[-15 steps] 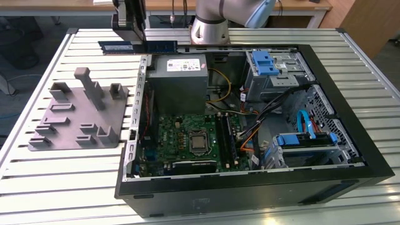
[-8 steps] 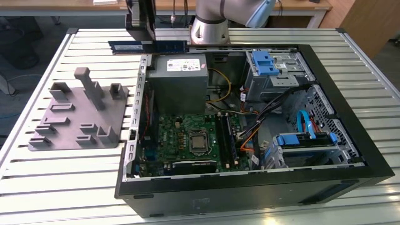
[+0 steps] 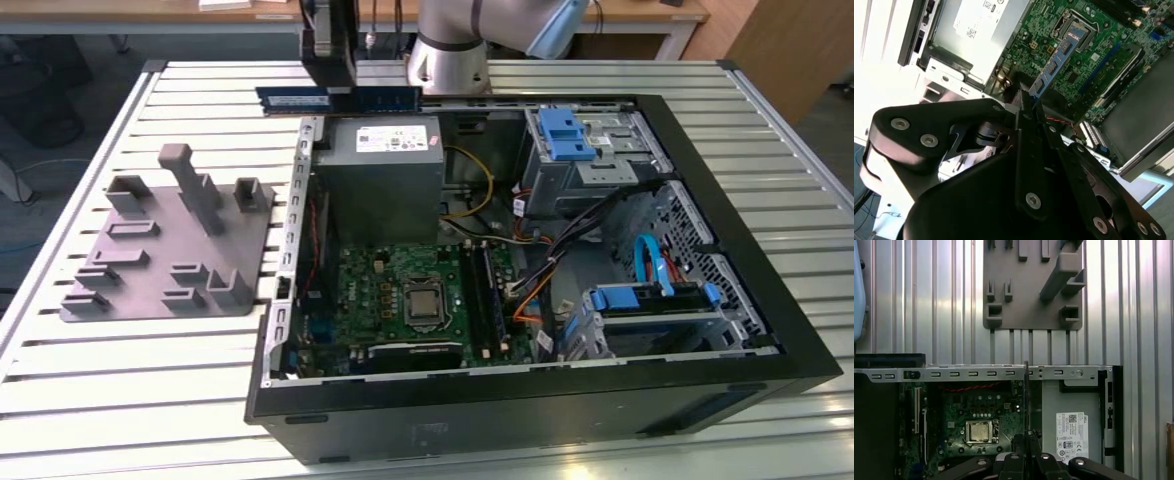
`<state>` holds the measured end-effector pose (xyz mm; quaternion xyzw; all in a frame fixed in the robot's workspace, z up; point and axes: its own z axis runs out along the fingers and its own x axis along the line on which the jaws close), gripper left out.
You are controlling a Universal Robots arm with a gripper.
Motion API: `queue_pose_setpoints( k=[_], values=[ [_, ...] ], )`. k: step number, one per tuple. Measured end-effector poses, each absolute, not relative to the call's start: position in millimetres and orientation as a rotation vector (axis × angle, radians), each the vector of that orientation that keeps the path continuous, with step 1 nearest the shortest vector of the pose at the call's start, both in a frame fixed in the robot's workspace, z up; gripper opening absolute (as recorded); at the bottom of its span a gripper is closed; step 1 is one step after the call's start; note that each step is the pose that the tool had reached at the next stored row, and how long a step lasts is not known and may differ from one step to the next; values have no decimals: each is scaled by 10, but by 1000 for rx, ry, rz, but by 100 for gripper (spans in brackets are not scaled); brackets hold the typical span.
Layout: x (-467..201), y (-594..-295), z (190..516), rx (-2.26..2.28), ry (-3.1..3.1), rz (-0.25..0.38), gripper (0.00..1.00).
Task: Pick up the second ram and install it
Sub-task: 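Pick up the second ram and move it above second insertion slot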
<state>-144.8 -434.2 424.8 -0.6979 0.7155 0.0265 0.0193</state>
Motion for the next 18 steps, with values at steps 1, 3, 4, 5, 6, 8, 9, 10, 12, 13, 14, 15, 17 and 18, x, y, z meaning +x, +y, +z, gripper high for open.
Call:
queue_pose_setpoints(
  k=[1,3,4,5,6,8,9,10,12,13,14,15,17,18],
  values=[
    [-1424,-4342,4248,-2166,2221,82,14],
    [-1378,-4342,4248,-2166,2221,82,14],
    [-1359,-4342,4248,-2166,2221,82,14],
    [-1339,-4342,4248,-2166,2221,82,14],
    [-1317,-4342,4248,-2166,2221,82,14],
    [-1276,-4342,4248,-2166,2221,83,14],
    [-1254,-4342,4247,-2166,2221,83,14],
    [-1232,-4342,4247,-2166,2221,83,14],
    [-1188,-4342,4247,-2166,2221,83,14],
    [-1166,-4342,4247,-2166,2221,83,14],
    [-1145,-4342,4247,-2166,2221,83,14],
    [-1122,-4342,4246,-2166,2221,83,14],
    [-1076,-4342,4247,-2166,2221,83,14],
    [-1053,-4342,4246,-2166,2221,83,14]
  ],
)
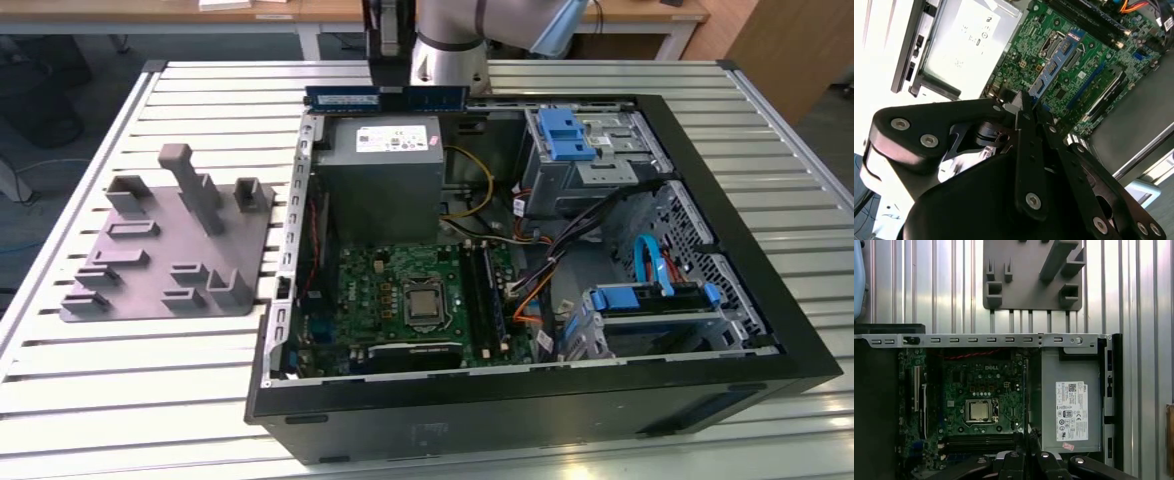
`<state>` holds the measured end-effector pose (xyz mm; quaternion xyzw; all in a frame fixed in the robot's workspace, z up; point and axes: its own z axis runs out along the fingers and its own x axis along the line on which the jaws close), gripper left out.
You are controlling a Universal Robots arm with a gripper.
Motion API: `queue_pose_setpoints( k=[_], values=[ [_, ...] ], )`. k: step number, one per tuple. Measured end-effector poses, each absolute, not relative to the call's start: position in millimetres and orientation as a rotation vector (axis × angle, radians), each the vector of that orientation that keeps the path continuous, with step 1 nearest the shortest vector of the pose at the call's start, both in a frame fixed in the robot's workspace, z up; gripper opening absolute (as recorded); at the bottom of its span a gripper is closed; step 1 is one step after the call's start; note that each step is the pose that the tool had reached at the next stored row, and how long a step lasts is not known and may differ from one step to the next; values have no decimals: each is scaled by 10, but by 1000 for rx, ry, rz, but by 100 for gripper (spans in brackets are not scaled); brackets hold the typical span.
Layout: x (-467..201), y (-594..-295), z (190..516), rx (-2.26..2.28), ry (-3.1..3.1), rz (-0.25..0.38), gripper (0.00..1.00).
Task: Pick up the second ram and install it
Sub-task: 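Pick up the second ram and move it above second insertion slot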
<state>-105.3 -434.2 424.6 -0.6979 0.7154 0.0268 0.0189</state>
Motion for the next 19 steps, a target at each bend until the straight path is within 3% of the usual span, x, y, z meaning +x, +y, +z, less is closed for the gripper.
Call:
queue_pose_setpoints(
  k=[19],
  values=[
    [-653,-4342,4244,-2167,2222,84,14]
  ],
)
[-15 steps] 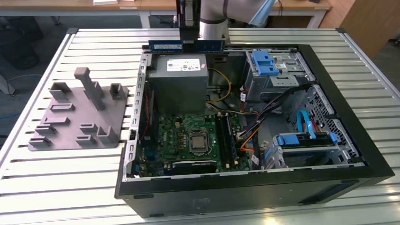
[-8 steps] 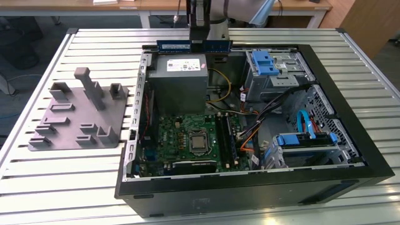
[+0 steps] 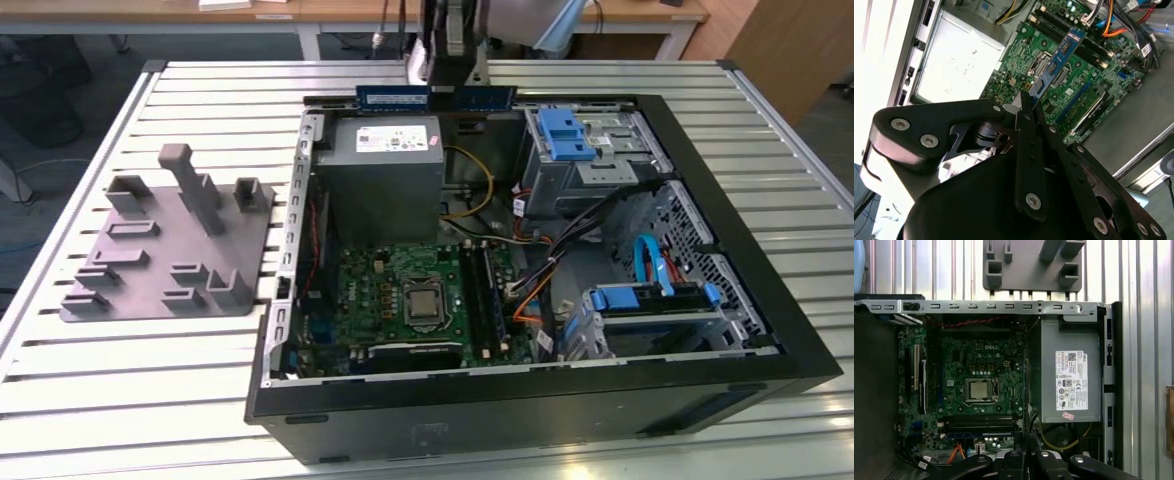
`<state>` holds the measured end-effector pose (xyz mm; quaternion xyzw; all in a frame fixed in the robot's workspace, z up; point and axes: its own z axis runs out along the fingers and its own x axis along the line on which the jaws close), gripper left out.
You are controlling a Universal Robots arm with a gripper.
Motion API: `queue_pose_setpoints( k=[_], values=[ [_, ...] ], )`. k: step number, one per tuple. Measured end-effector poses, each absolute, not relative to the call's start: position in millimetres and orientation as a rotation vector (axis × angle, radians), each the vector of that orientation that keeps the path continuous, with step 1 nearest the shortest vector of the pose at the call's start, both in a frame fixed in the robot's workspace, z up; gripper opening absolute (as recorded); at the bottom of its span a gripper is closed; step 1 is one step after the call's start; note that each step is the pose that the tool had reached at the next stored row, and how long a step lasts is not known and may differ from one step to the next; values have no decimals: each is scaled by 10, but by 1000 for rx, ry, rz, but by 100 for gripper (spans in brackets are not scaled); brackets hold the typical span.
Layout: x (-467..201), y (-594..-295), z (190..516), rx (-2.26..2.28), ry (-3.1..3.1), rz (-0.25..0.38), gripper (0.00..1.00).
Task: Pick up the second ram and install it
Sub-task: 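Pick up the second ram and move it above second insertion slot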
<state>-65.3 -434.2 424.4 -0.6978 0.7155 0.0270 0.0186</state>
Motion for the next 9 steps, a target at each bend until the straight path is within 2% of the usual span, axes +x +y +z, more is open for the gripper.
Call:
queue_pose_setpoints(
  k=[9],
  values=[
    [-585,-4342,4239,-2167,2222,84,14]
  ],
)
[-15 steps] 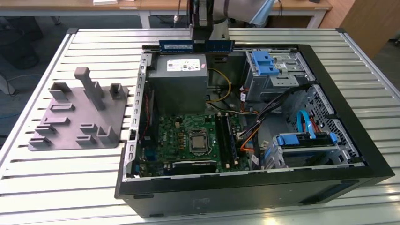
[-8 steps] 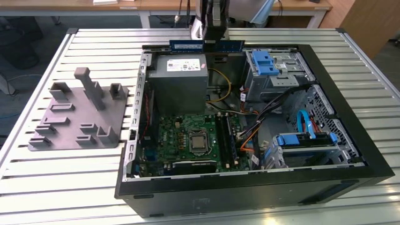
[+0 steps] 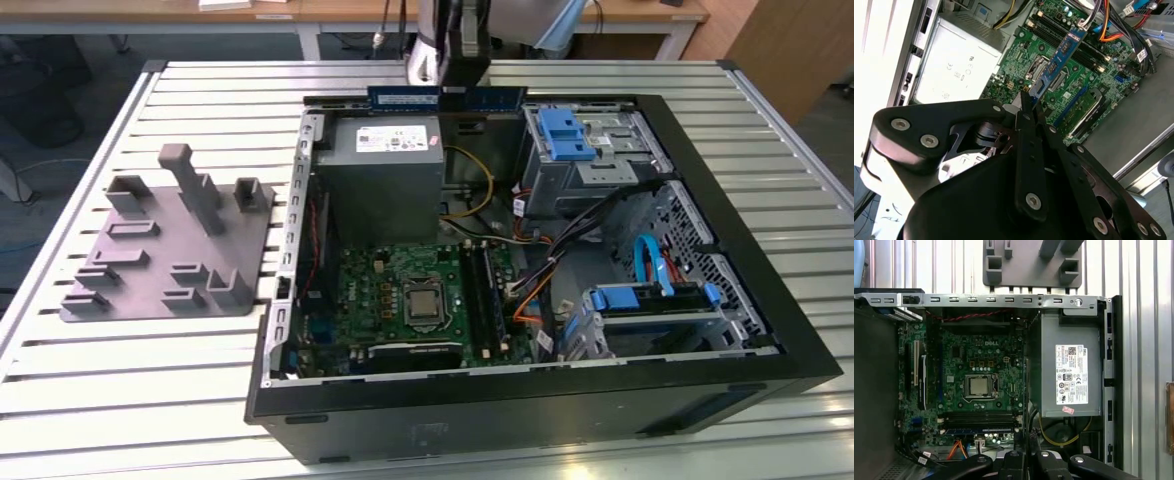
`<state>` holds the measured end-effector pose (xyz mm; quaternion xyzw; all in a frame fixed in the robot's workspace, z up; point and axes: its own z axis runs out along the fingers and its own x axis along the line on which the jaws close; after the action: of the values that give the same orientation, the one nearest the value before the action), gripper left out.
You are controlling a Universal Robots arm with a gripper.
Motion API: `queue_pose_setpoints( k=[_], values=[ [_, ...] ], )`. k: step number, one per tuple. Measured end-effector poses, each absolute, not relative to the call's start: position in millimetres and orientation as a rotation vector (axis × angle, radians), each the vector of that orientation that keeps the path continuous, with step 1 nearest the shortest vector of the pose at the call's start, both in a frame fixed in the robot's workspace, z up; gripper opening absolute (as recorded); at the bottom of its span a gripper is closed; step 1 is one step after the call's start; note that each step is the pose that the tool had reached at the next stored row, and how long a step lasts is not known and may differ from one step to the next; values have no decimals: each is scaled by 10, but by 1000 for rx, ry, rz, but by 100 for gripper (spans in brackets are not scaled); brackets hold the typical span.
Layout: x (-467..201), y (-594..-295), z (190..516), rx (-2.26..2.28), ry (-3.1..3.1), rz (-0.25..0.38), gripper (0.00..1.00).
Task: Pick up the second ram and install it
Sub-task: 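Pick up the second ram and move it above second insertion slot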
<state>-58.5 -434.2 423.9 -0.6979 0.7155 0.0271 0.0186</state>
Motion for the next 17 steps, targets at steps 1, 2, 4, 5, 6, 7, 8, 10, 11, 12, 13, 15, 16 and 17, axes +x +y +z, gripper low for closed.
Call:
queue_pose_setpoints(
  k=[1,2,4,5,6,7,8,10,11,12,13,15,16,17],
  values=[
    [-585,-4342,4238,-2167,2222,84,14],
    [-585,-4342,4236,-2167,2222,84,14],
    [-576,-4354,4226,-2167,2222,84,14],
    [-565,-4365,4217,-2167,2222,84,14],
    [-550,-4377,4206,-2167,2222,85,14],
    [-535,-4392,4194,-2167,2222,85,14],
    [-524,-4411,4178,-2167,2222,85,14],
    [-519,-4467,4142,-2167,2222,85,14],
    [-518,-4501,4124,-2167,2222,85,14],
    [-518,-4543,4107,-2167,2222,85,14],
    [-518,-4591,4089,-2167,2222,85,14],
    [-518,-4681,4059,-2167,2222,85,14],
    [-518,-4726,4045,-2167,2222,85,14],
    [-518,-4771,4033,-2167,2222,85,14]
  ],
)
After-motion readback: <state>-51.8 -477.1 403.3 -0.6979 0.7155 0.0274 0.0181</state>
